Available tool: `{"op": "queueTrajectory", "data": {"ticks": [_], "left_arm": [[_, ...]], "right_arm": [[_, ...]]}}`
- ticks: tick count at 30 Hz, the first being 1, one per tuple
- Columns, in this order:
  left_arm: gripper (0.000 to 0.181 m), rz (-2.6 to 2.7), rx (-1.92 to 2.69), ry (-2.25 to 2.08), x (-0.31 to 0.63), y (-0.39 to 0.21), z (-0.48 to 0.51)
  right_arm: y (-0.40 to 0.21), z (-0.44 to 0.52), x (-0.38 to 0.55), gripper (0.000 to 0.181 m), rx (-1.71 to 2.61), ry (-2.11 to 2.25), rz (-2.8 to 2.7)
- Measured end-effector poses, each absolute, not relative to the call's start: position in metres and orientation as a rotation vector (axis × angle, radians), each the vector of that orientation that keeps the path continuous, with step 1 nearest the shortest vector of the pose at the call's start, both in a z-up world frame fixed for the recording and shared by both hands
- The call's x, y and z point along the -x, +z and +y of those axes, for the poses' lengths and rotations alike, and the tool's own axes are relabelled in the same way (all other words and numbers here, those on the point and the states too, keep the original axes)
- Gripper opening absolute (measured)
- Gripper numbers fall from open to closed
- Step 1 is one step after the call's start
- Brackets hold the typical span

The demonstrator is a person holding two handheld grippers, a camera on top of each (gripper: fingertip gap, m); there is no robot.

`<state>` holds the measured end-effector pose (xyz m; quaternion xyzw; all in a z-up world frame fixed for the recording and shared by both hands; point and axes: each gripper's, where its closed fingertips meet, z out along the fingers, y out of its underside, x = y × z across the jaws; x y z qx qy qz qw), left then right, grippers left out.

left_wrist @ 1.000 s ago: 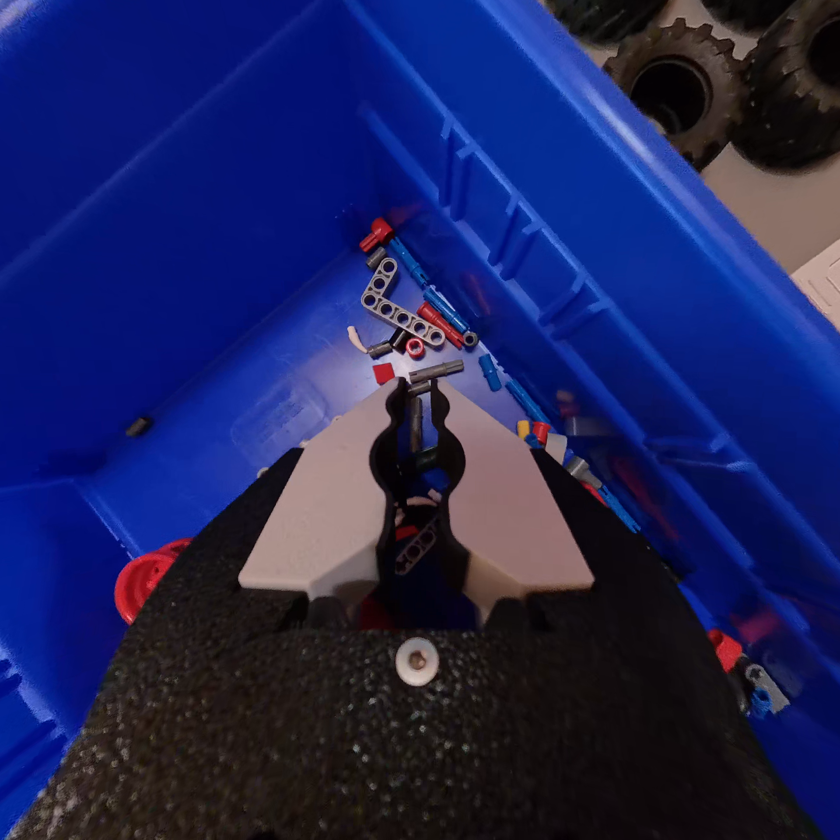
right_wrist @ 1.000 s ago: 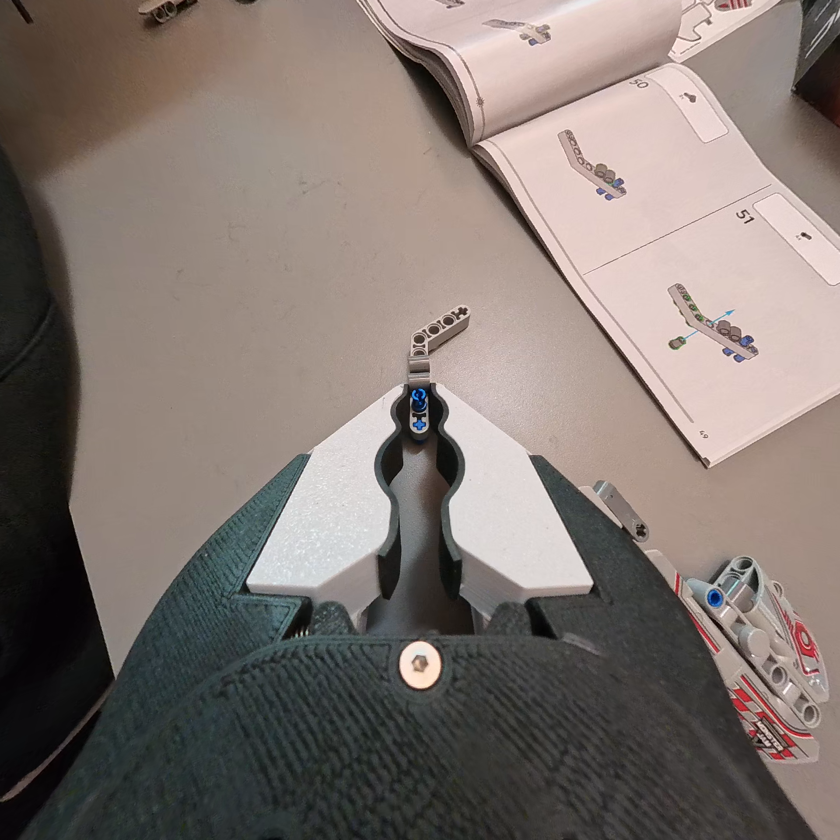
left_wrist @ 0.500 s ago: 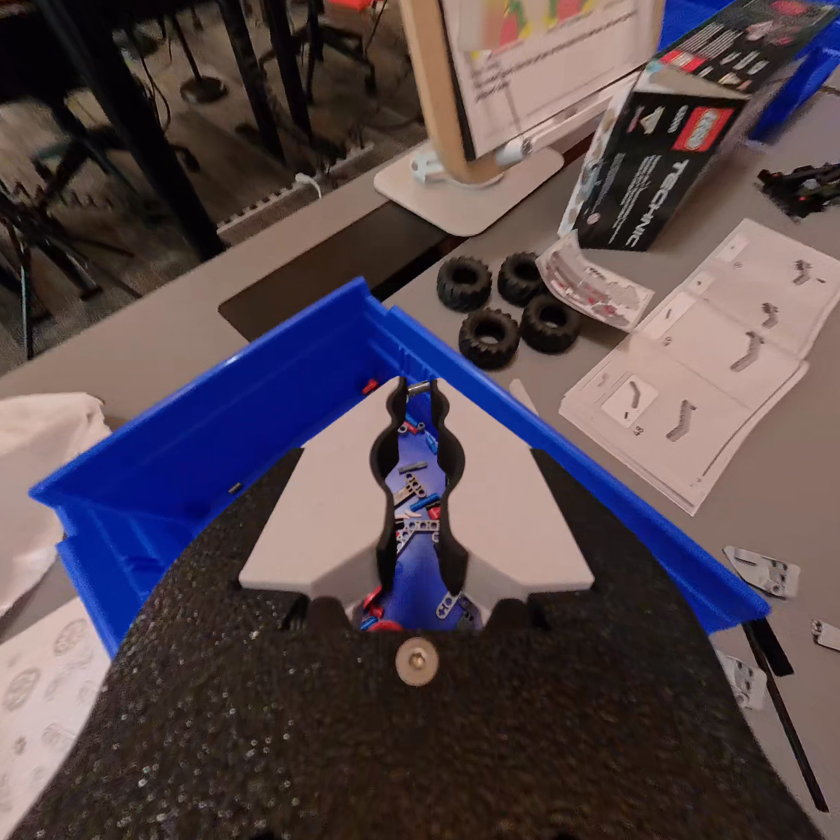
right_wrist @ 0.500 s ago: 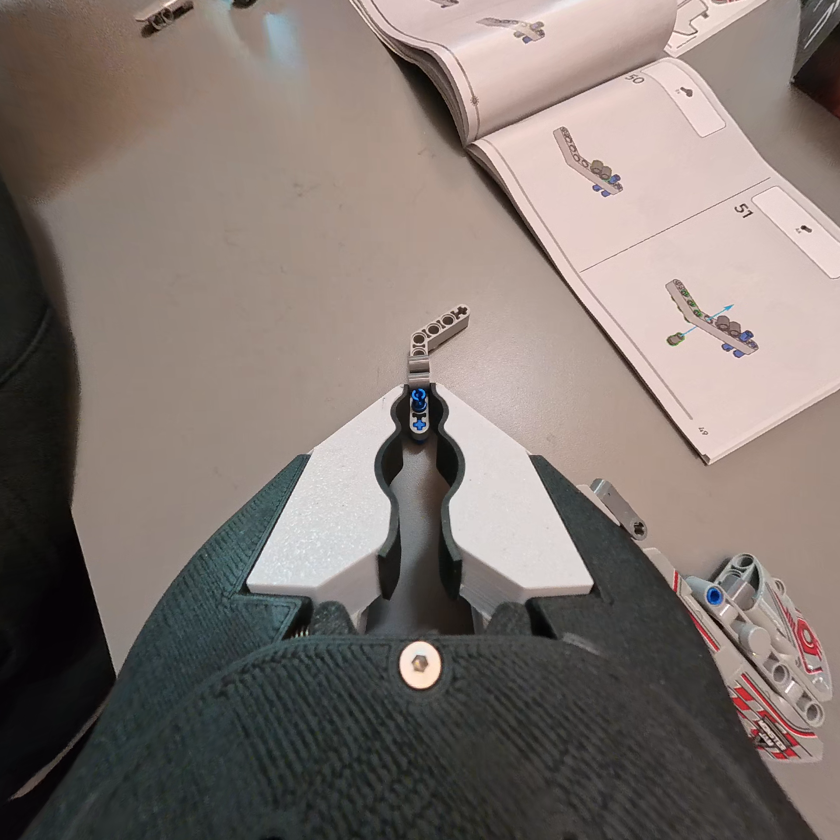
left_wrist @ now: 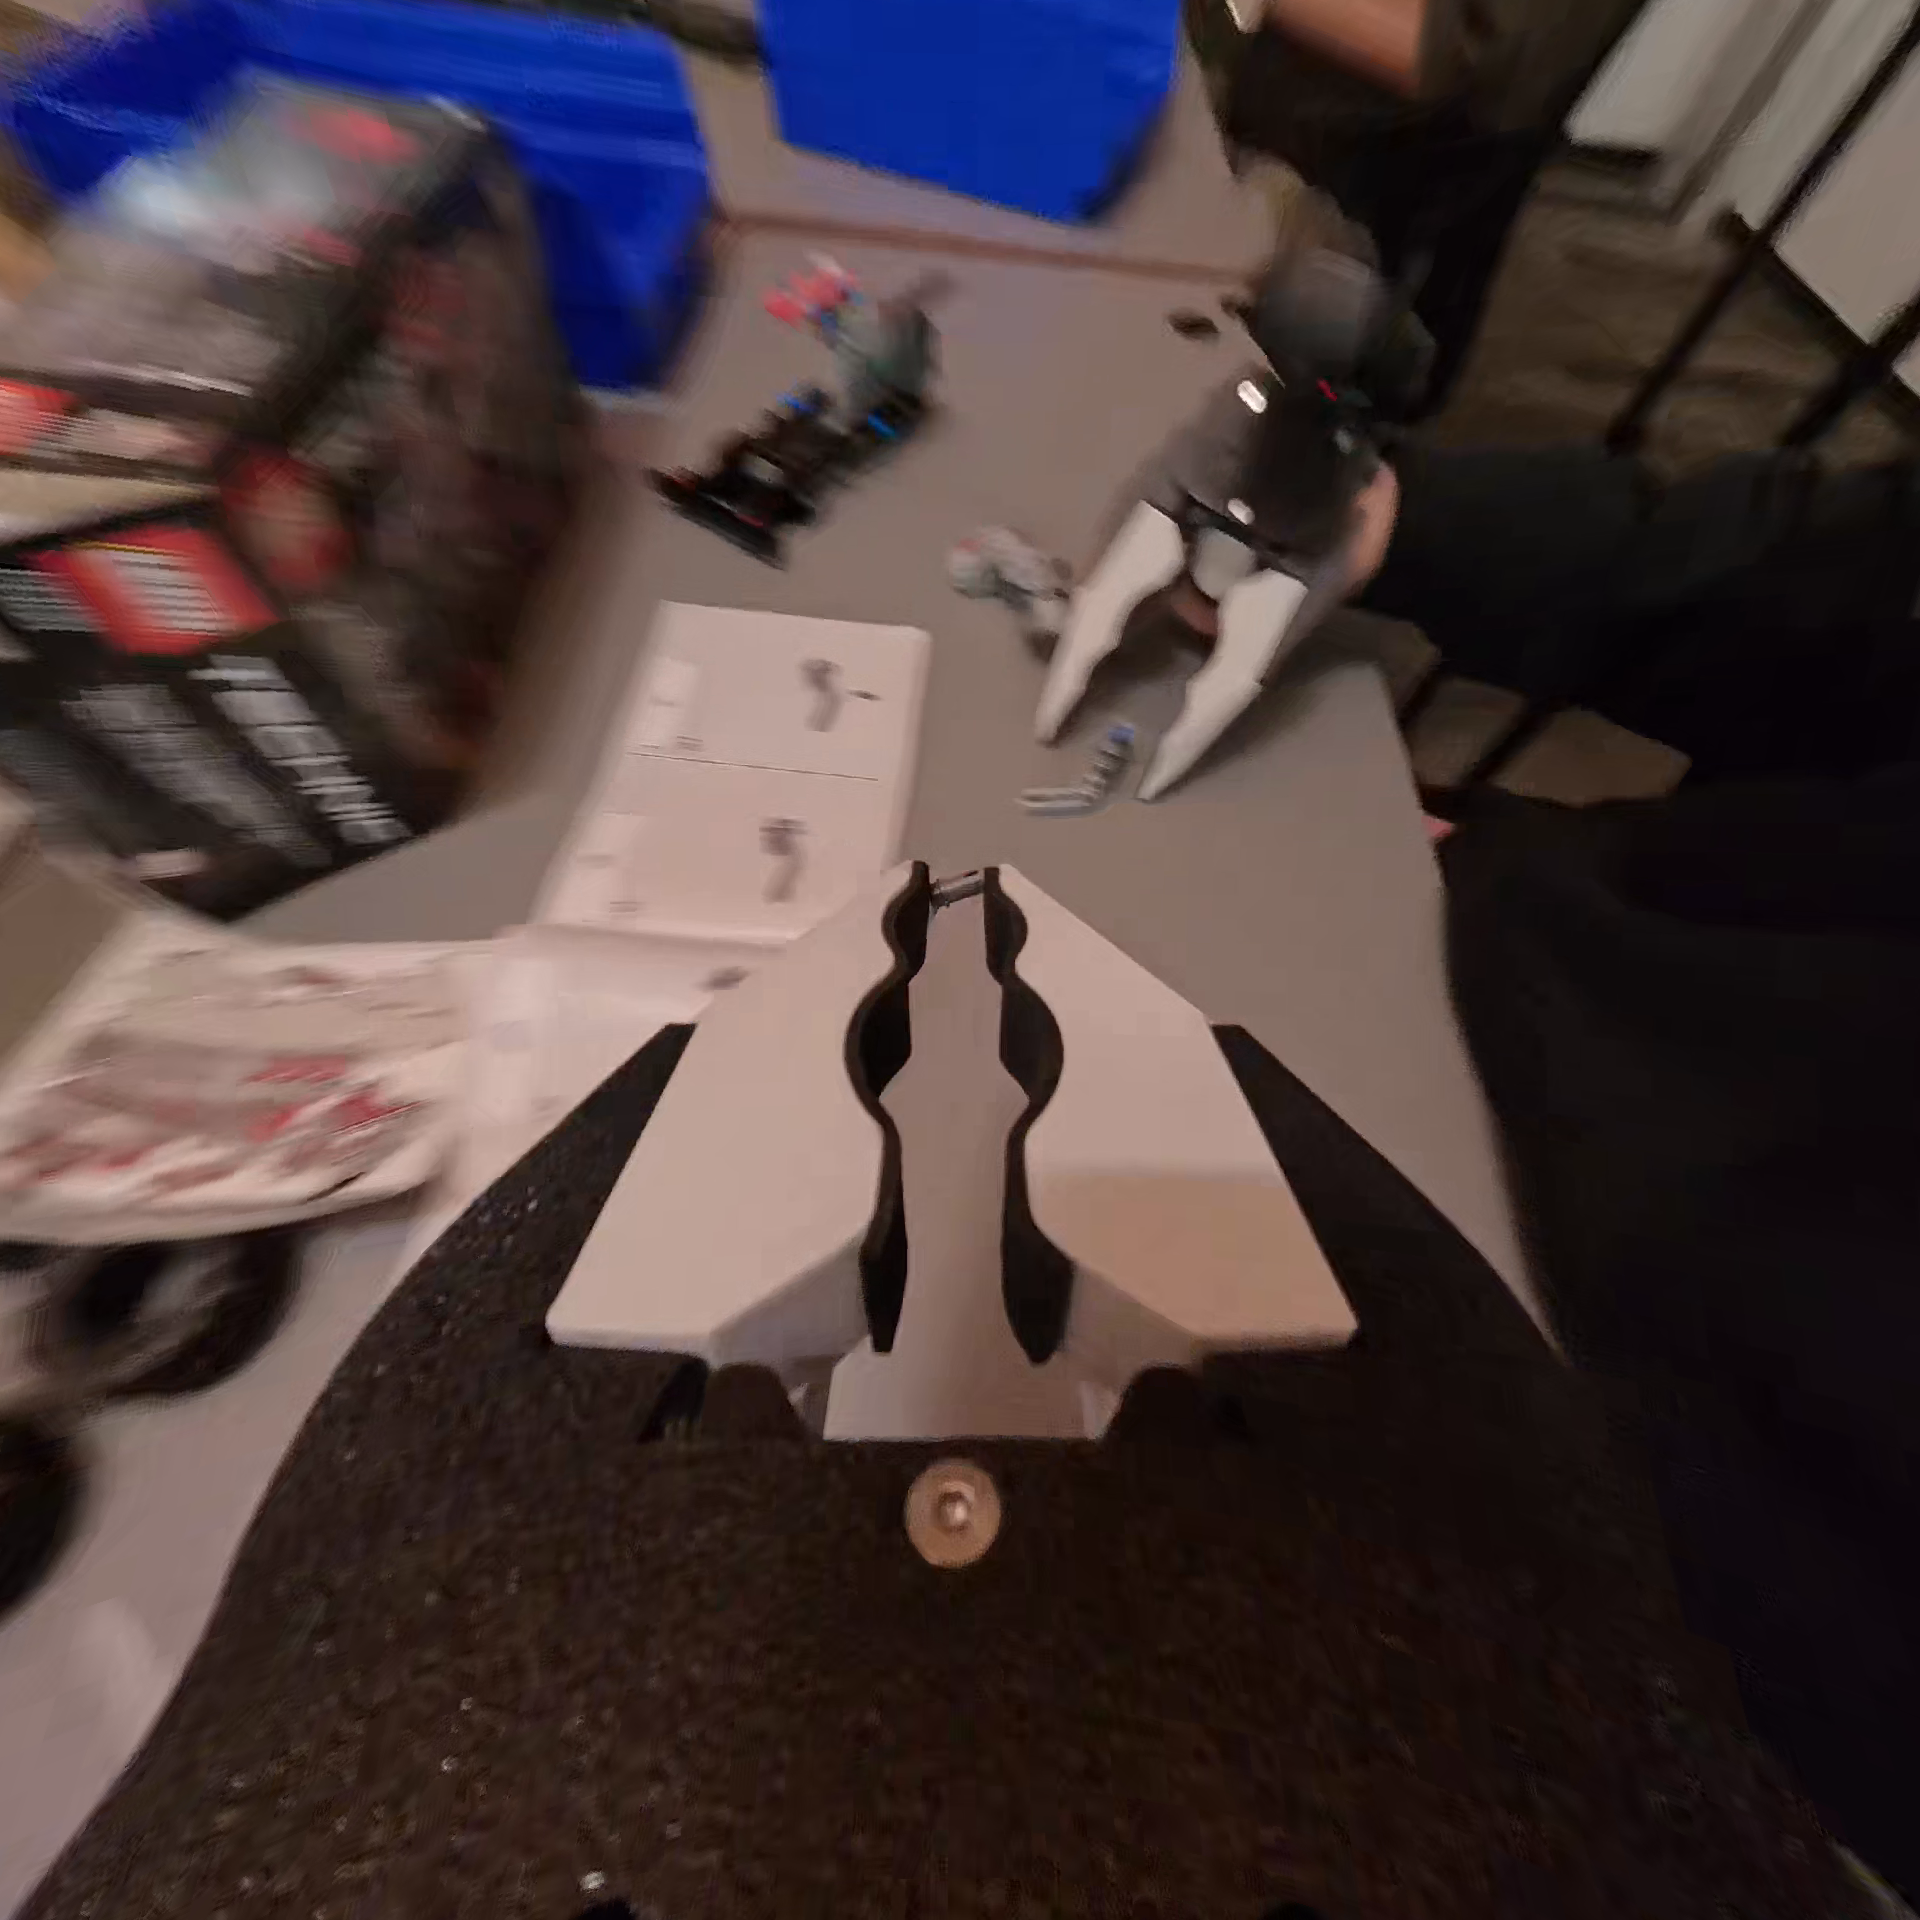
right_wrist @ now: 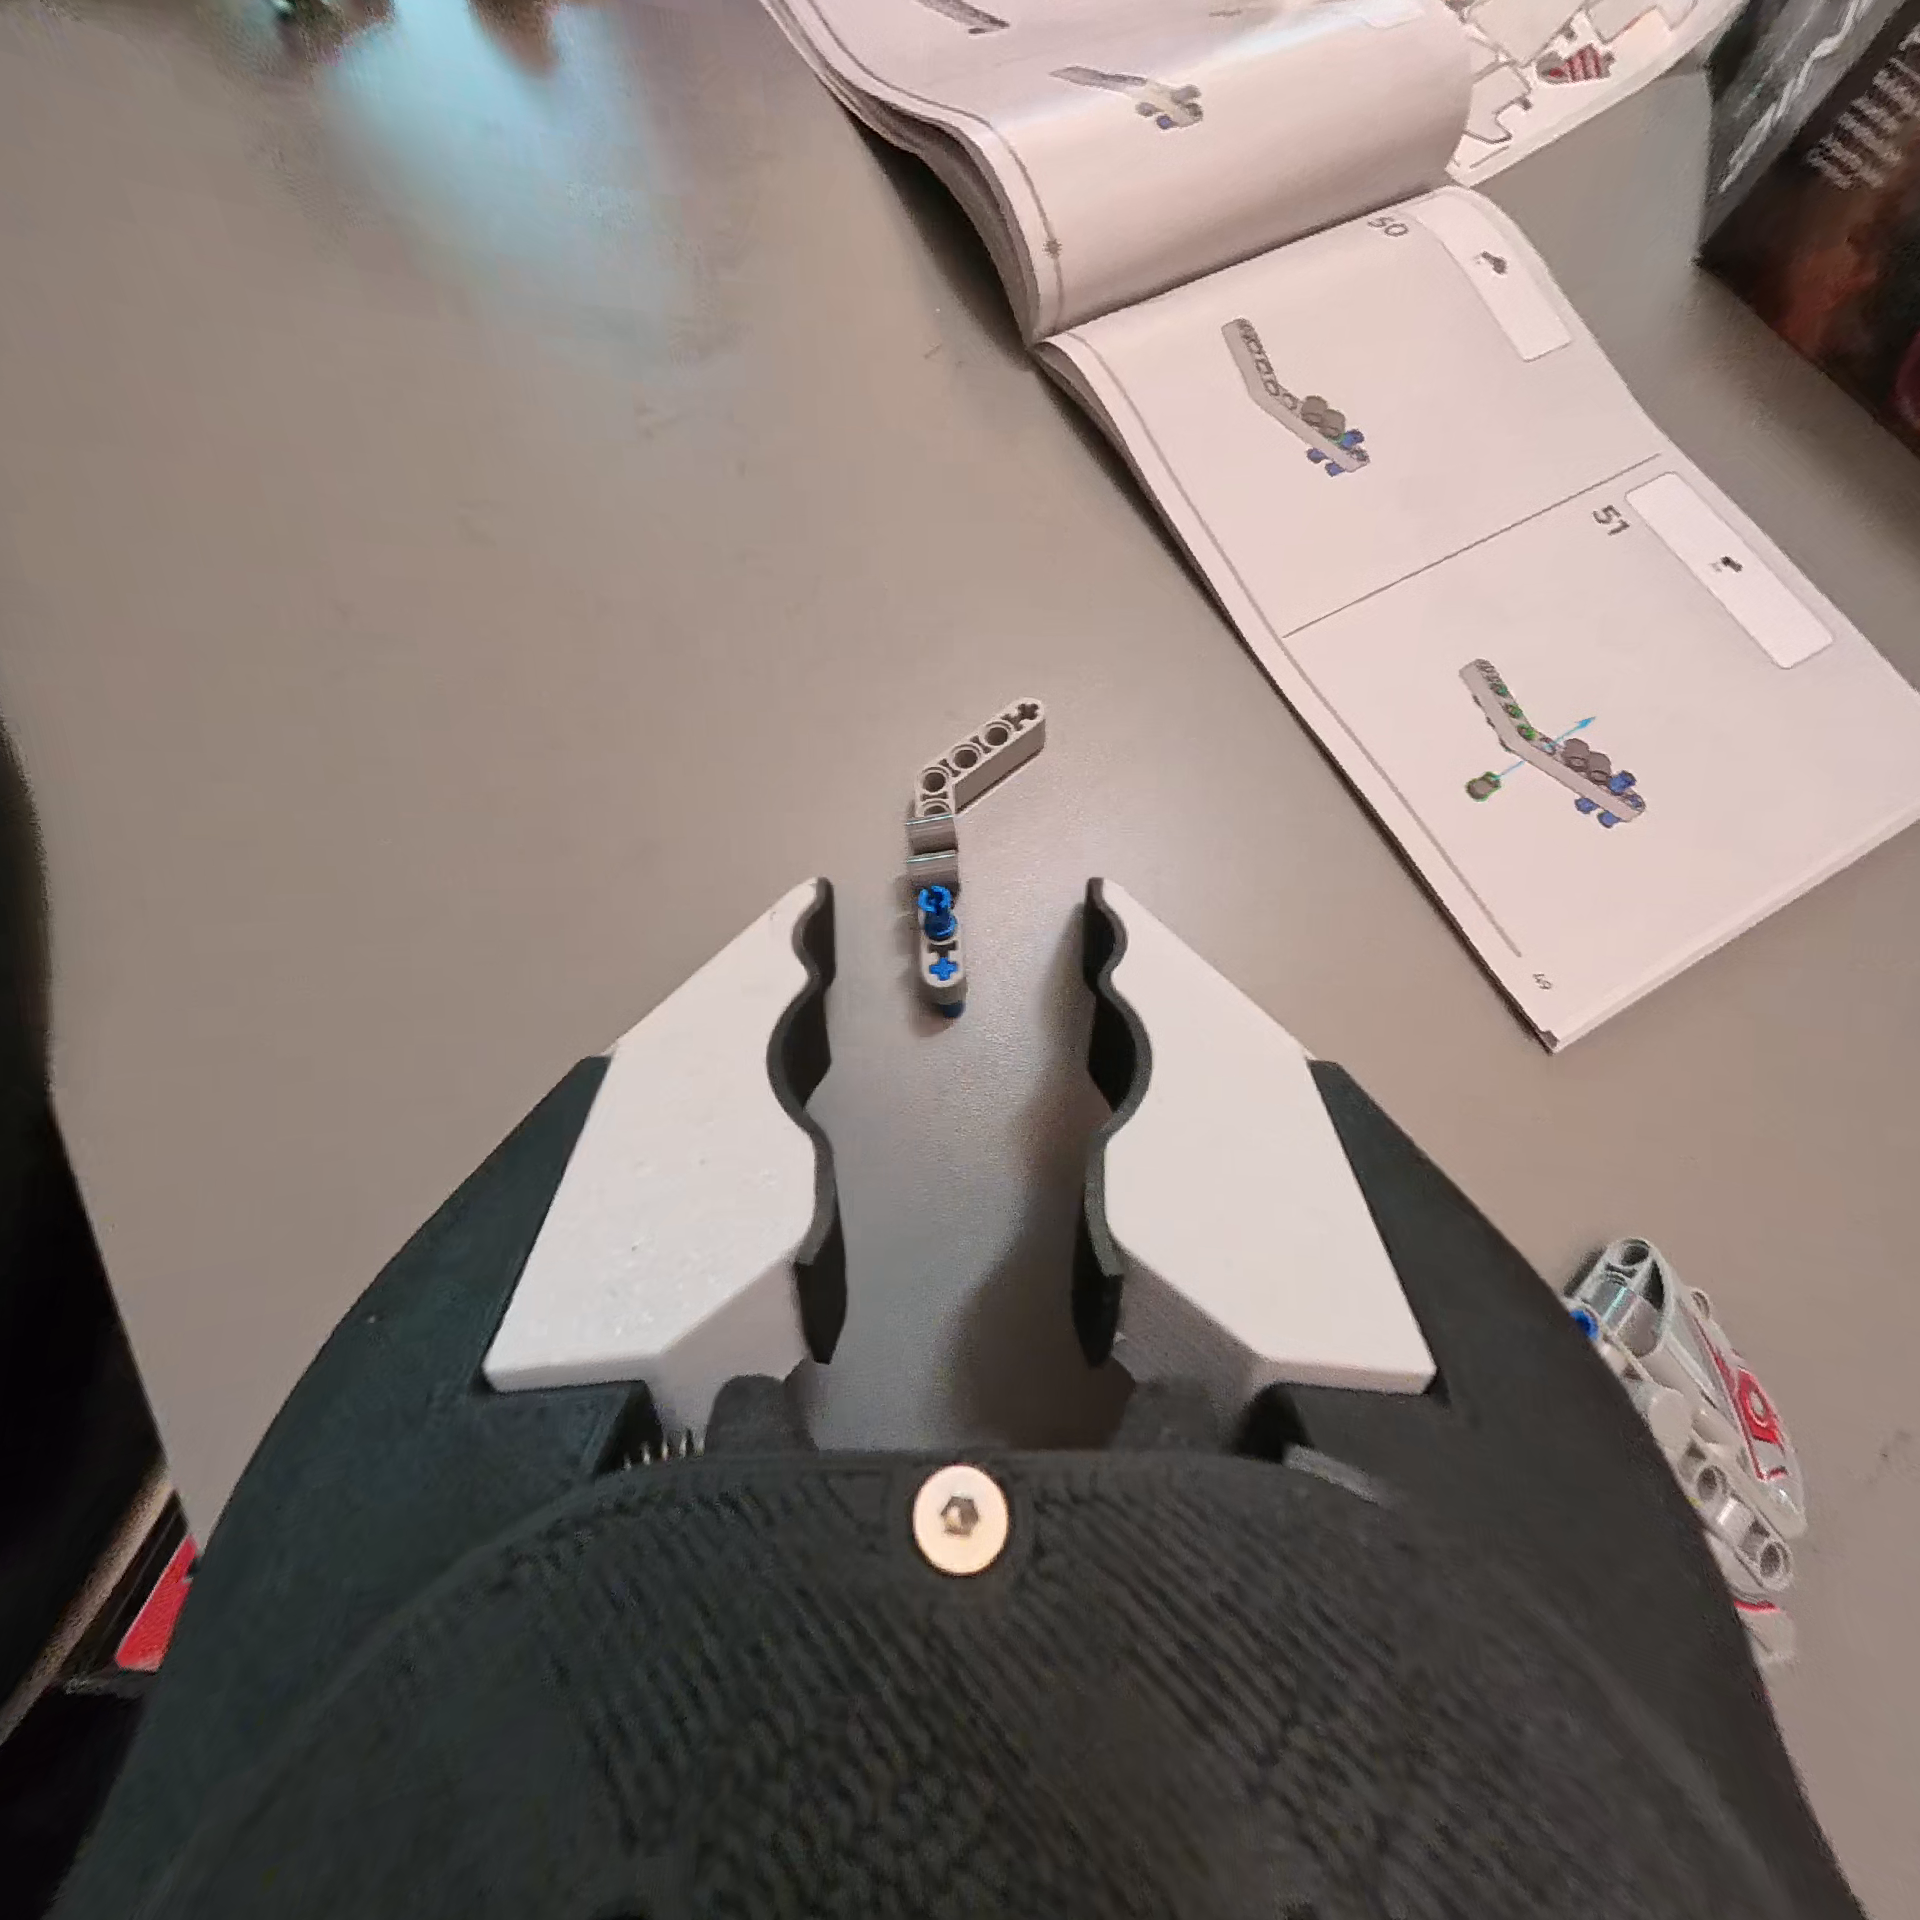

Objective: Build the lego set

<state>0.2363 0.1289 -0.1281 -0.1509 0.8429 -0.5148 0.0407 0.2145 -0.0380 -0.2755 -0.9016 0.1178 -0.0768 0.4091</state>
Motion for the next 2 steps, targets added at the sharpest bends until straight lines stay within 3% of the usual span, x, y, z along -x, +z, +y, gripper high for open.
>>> {"op": "queueTrajectory", "data": {"ticks": [2], "left_arm": [[0.008, 2.722, 0.428, -1.495, -0.211, -0.163, 0.082]], "right_arm": [[-0.275, -0.037, -0.211, 0.052, 2.273, -0.185, 0.269]]}}
